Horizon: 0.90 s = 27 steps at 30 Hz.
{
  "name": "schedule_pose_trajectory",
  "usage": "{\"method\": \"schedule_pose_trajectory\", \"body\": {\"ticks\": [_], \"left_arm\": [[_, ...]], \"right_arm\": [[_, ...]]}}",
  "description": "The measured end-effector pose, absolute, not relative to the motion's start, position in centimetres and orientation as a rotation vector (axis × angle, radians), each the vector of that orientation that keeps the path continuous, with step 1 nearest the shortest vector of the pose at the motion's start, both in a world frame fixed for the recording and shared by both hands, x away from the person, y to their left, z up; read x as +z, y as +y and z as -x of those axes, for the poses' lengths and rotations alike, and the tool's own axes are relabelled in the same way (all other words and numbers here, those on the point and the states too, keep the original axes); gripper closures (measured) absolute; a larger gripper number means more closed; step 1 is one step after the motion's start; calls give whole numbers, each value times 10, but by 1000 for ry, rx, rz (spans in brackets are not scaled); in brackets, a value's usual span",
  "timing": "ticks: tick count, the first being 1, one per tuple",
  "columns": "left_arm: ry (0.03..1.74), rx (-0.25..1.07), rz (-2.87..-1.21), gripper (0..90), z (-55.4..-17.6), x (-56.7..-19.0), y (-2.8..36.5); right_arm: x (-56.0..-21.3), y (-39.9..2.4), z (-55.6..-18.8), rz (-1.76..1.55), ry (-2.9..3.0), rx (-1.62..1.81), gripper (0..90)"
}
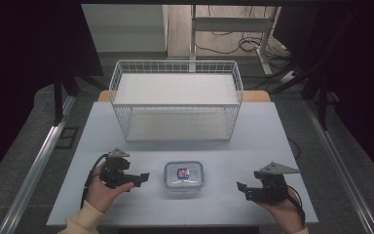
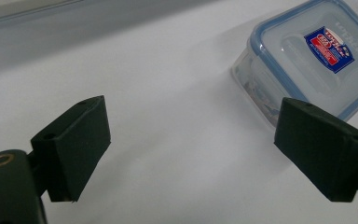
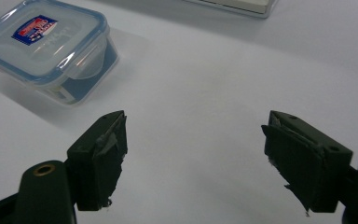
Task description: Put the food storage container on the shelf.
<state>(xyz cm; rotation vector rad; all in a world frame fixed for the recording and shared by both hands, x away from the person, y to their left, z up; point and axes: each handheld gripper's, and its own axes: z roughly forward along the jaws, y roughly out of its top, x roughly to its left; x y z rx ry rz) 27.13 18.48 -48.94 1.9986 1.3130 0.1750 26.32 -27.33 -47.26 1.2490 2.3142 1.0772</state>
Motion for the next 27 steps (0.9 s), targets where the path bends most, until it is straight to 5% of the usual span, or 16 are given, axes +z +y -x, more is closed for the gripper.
{"method": "schedule_pose_trajectory", "body": {"ticks": [21, 27], "left_arm": [[1268, -19, -1902, 104, -286, -488, 167], [1230, -184, -1850, 131, -296, -502, 157]], "right_arm": [[-480, -246, -273, -1232, 2415, 1124, 208], [-479, -245, -272, -1217, 2411, 1111, 205]]}}
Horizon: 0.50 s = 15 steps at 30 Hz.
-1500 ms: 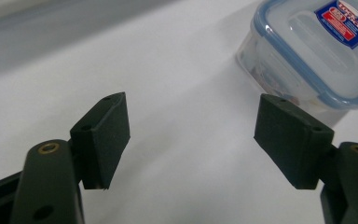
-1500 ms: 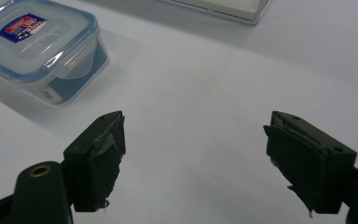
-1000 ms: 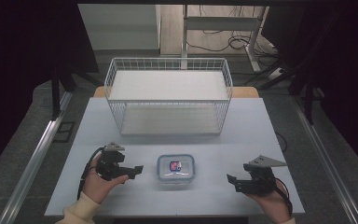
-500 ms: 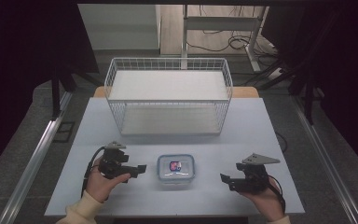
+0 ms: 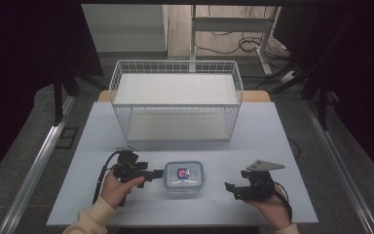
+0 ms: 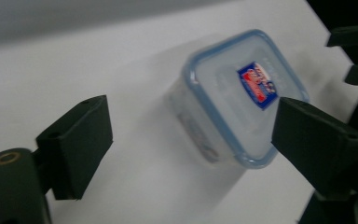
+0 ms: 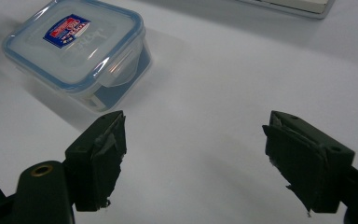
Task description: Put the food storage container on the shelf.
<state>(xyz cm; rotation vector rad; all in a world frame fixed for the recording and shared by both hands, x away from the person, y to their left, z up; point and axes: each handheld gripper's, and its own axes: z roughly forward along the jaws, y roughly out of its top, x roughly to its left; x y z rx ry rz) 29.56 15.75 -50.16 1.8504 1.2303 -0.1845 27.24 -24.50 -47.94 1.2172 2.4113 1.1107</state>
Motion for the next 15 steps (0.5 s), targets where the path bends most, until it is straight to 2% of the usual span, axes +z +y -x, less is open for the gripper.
{"method": "schedule_pose_trajectory", "body": {"ticks": [15], "left_arm": [[1239, -331, -1809, 146, -304, -516, 143]], "right_arm": [[-472, -225, -282, -1212, 2433, 1219, 192]]}}
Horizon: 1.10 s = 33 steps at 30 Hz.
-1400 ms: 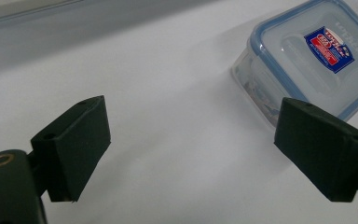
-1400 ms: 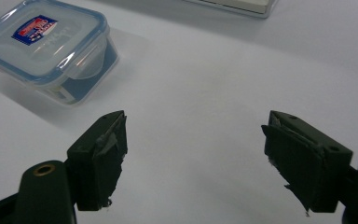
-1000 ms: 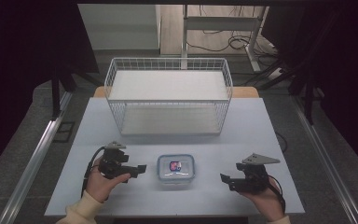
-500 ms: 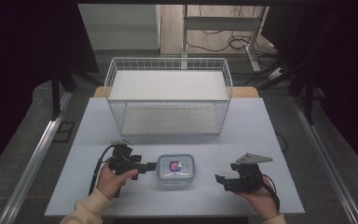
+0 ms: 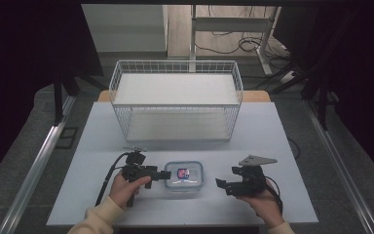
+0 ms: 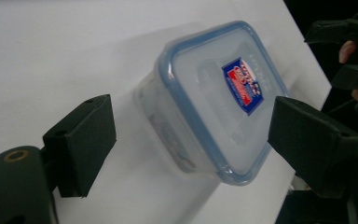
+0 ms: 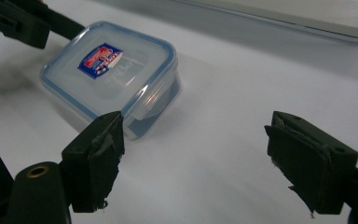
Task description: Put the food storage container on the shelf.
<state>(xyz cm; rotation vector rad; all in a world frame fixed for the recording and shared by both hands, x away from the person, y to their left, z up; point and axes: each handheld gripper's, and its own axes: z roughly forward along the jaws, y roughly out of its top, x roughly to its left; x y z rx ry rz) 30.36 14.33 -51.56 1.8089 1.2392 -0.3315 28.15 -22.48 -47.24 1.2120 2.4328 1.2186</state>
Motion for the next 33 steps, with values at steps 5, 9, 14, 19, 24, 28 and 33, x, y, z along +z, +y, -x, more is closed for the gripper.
{"method": "schedule_pose_trajectory", "body": {"ticks": [5, 9, 14, 19, 24, 28, 33], "left_arm": [[1249, -358, -1820, 151, -306, -522, 139], [1254, -381, -1803, 163, -307, -525, 136], [1251, -418, -1799, 184, -308, -526, 136], [1254, -427, -1779, 188, -307, -526, 138], [1281, -425, -1772, 220, -307, -532, 143], [1260, -442, -1776, 222, -306, -531, 141], [1254, -472, -1771, 259, -307, -533, 141]], "right_arm": [[-474, -225, -282, -1262, 2429, 1256, 192], [-480, -210, -287, -1303, 2485, 1316, 189], [-486, -191, -295, -1379, 2537, 1363, 189], [-497, -178, -307, -1490, 2576, 1371, 183], [-509, -173, -321, -1622, 2582, 1410, 185], [-514, -170, -327, -1672, 2607, 1422, 207], [-516, -169, -327, -1676, 2634, 1441, 255]]}}
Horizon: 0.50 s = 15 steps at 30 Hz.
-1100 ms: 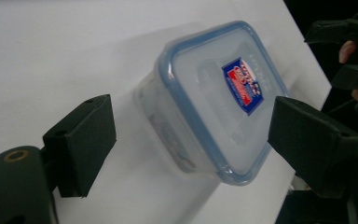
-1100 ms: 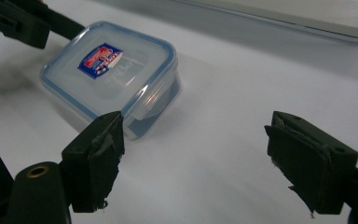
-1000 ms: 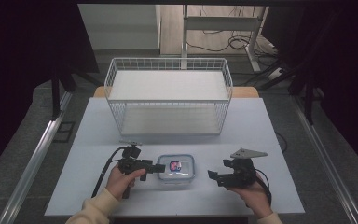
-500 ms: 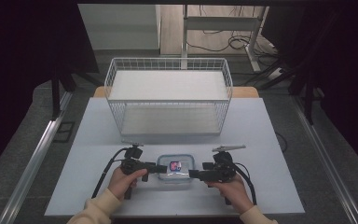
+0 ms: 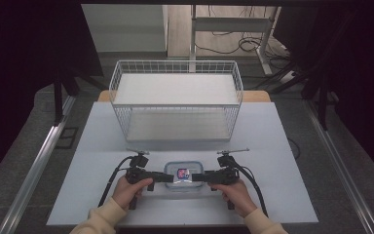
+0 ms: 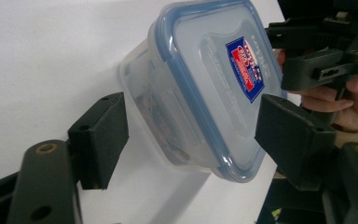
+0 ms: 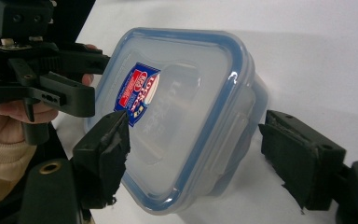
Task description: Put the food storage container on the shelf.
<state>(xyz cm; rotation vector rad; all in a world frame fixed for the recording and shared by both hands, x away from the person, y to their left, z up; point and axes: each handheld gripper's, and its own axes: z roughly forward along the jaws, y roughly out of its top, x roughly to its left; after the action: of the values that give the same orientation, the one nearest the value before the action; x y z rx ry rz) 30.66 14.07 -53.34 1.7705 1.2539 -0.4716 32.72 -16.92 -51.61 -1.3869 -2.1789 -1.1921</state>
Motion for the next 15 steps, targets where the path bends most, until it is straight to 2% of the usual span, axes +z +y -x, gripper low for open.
{"method": "schedule_pose_trajectory", "body": {"ticks": [15], "left_arm": [[1240, -500, -1762, 443, -305, -533, 142]], "right_arm": [[-517, -172, -327, 1427, -2107, -1170, 404]]}}
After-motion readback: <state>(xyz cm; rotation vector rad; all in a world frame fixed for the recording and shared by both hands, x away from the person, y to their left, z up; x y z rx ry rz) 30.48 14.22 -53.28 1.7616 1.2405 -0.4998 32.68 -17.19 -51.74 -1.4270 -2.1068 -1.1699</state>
